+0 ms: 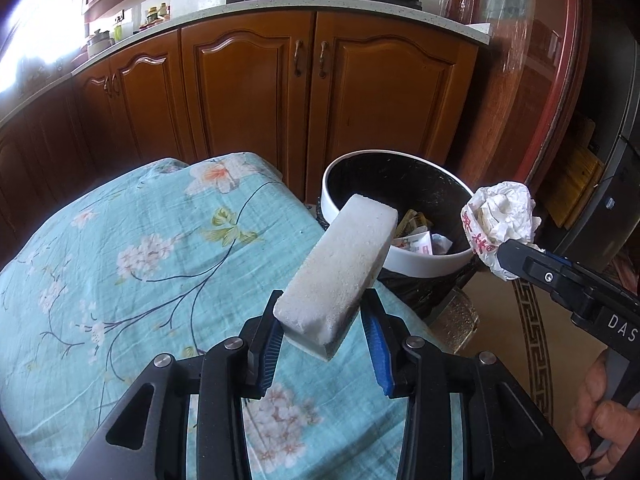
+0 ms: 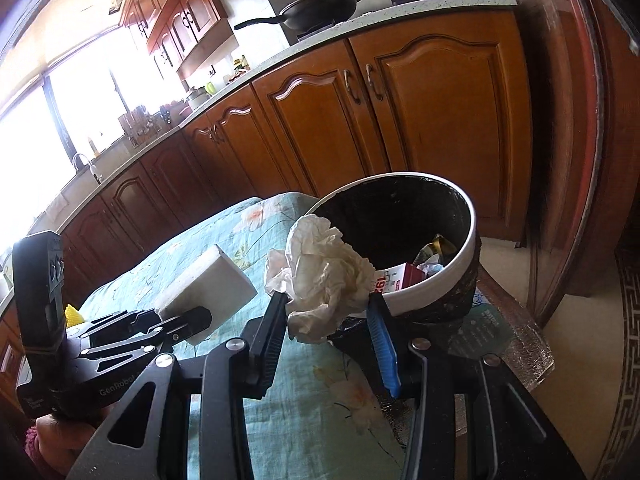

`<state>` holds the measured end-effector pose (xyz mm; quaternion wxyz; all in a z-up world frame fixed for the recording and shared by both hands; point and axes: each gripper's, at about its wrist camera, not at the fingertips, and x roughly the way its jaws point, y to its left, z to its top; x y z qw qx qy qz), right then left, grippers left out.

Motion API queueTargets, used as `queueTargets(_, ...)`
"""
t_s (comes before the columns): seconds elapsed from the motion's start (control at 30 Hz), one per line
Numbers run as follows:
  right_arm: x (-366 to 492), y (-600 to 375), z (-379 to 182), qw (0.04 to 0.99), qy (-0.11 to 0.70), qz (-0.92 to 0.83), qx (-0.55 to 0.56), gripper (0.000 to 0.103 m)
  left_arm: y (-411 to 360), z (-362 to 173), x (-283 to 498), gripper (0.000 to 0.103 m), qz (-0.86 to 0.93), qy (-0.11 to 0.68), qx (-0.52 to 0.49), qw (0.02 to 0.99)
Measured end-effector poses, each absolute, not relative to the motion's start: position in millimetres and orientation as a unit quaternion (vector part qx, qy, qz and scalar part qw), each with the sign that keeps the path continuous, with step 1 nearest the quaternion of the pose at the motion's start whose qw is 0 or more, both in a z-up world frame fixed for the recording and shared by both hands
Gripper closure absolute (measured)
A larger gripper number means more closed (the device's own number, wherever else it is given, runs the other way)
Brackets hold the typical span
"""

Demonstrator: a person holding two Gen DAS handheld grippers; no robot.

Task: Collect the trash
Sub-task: 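Carry the foam block and tissue over the bin and open both tools to drop them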

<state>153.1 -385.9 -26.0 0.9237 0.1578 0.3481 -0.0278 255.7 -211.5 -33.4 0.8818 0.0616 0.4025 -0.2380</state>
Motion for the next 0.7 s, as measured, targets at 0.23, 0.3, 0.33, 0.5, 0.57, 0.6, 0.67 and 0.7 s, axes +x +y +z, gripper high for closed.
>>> queueTargets(0.23,152,-403,-22,0.925,0.341,-0.043,0.163,0.061,-229,-33,263,0.065,-0.248,0.398,0.069,0.881)
queueTargets(0.3,152,-410,-23,0.924,0.342,-0.046,0.166,0.061,-233,-33,266,0.065,-0.25,0.397,0.07,0.88)
queueTargets(0.33,152,-412,-24,0.924,0.342,-0.048,0.167,0.061,-234,-32,267,0.065,-0.25,0.396,0.07,0.881)
queueTargets(0.5,153,-418,-25,0.923,0.341,-0.054,0.169,0.061,-240,-34,275,0.065,-0.252,0.396,0.068,0.881)
queueTargets(0.57,154,-419,-24,0.923,0.341,-0.055,0.169,0.061,-242,-34,280,0.065,-0.253,0.396,0.068,0.88)
queueTargets(0.6,155,-419,-24,0.923,0.34,-0.055,0.169,0.061,-244,-34,282,0.065,-0.253,0.395,0.069,0.88)
queueTargets(0.67,158,-421,-23,0.923,0.341,-0.057,0.167,0.061,-247,-33,286,0.065,-0.253,0.393,0.072,0.881)
queueTargets(0.7,159,-422,-24,0.923,0.342,-0.058,0.166,0.061,-249,-33,288,0.065,-0.253,0.392,0.072,0.881)
